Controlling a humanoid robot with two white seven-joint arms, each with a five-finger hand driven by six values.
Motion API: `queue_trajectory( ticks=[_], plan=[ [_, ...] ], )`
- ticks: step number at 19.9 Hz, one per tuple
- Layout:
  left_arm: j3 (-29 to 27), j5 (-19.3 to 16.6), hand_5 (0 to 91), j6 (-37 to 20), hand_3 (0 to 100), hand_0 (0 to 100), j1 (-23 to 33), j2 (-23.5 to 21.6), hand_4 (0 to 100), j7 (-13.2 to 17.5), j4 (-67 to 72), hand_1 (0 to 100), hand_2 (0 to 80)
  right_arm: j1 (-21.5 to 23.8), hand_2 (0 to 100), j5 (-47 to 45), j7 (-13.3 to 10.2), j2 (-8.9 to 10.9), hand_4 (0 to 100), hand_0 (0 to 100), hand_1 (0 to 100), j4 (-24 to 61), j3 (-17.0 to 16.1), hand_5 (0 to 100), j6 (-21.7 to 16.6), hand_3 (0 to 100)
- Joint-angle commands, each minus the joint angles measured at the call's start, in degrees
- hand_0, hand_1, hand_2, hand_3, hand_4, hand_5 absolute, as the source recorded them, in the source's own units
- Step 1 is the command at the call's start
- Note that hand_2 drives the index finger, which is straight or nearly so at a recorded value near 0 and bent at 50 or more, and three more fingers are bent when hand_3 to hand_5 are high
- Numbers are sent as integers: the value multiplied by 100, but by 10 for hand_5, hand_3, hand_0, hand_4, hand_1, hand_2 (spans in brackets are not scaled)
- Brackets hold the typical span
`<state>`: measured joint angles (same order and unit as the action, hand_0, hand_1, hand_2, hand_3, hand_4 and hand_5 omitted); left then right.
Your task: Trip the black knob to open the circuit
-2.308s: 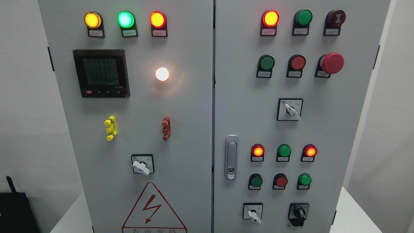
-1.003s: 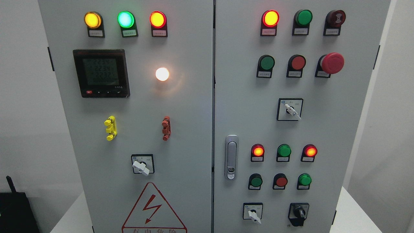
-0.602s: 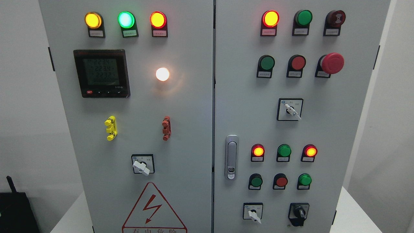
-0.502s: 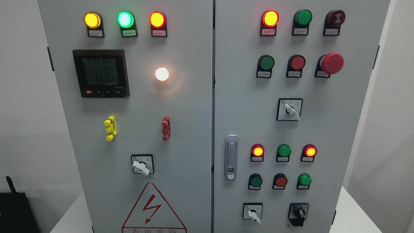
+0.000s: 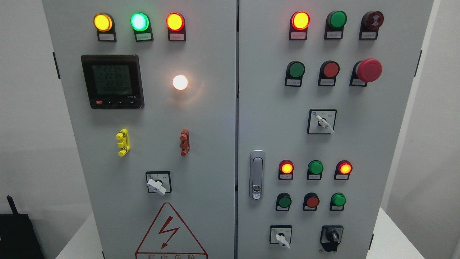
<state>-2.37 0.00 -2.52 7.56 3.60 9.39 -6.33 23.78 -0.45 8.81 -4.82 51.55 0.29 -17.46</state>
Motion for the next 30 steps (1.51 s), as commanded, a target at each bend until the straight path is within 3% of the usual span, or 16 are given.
queue_trajectory(
  ticks=[1, 8, 19, 30],
  plan=[
    [0, -132, 0, 23, 0, 120, 0, 0, 0, -7, 0, 389, 0, 21, 0, 176, -143, 16, 0, 0, 79, 1172, -38, 0, -126, 19],
    [0, -132, 0, 23, 0, 120, 0, 0, 0, 2, 0, 389, 0, 39, 0, 176, -169, 34, 0, 0, 73, 2112, -99, 0, -127, 41],
    [0, -132, 0, 32, 0, 120, 0, 0, 0, 2, 0, 389, 0, 30, 0, 176, -178, 34, 9, 0, 67, 3563, -477, 0, -118, 106],
    [0, -132, 0, 23, 0, 120, 0, 0, 0, 2, 0, 389, 0, -119, 0, 176, -178, 16, 145, 0, 58, 4635, -495, 58, 93, 209]
  ],
)
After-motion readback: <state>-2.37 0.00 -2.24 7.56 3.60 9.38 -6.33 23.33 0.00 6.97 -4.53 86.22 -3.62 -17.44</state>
